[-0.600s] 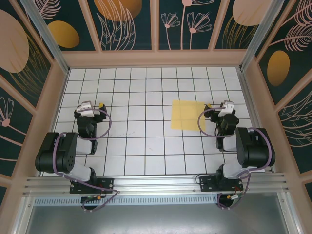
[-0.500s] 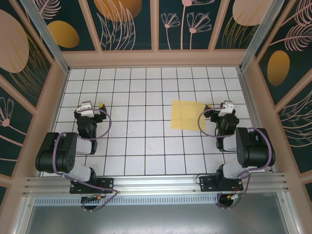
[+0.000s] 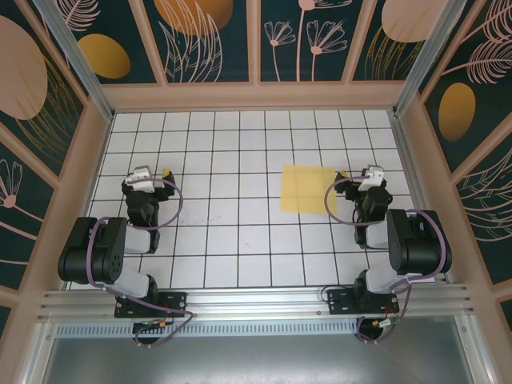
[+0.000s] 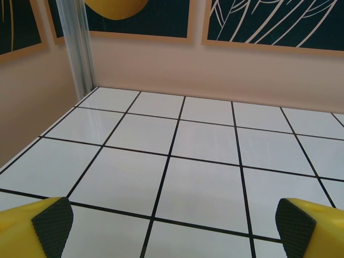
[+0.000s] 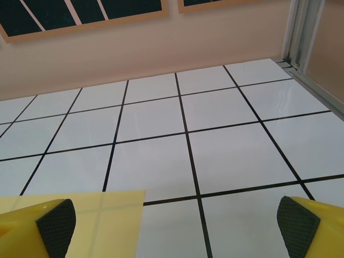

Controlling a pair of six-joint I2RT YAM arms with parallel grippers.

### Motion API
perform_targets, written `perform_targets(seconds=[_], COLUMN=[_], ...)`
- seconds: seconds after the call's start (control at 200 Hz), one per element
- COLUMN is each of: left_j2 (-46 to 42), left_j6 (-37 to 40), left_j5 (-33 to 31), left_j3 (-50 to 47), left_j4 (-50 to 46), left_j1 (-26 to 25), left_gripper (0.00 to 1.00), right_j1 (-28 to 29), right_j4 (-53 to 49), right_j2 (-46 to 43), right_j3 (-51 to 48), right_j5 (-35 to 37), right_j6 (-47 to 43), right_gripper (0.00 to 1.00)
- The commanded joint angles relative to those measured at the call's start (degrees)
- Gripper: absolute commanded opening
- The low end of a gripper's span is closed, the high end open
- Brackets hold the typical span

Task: Fold a paper plane with a square sheet of paper (pick it up from the middle)
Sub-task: Move the paper to the center of the table.

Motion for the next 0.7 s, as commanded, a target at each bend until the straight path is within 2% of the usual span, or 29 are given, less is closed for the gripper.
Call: perform_targets(seconds=[0.0,0.115,0.265,0.395,0.505,0.6,0.696], left_j2=[0.1,-0.1,-5.1,-13.0,-19.1,-22.8,-25.5], left_j6=[0.8,0.8,-0.6,-3.6,-7.7,-11.9,-17.0], left_j5=[1.0,0.8,-2.7,-5.4,-7.0,-7.7,-7.7], left_j3=[0.2,-0.1,0.0,3.9,8.6,15.3,19.6], left_j4=[1.7,2.3,-2.1,-17.0,-30.4,-45.1,-54.3], left_j1=[0.3,0.3,0.3,0.3,0.3,0.2,0.3], left_gripper=[0.99,0.99,0.99,0.98,0.98,0.99,0.98], right_j1=[-0.5,-0.2,1.2,1.8,2.2,2.3,3.5], right_j4=[1.4,1.5,-12.0,-24.0,-41.2,-55.4,-62.3], right_j2=[0.3,-0.2,-9.0,-15.7,-17.4,-14.9,-12.0], right_j3=[0.5,0.3,3.9,8.7,17.5,26.4,31.3], right_j5=[-1.0,-1.0,1.4,6.2,8.6,5.8,2.7], right_j6=[-0.7,-1.0,-1.6,4.7,12.9,16.7,20.3], right_gripper=[0.99,0.99,0.99,0.99,0.99,0.99,0.99])
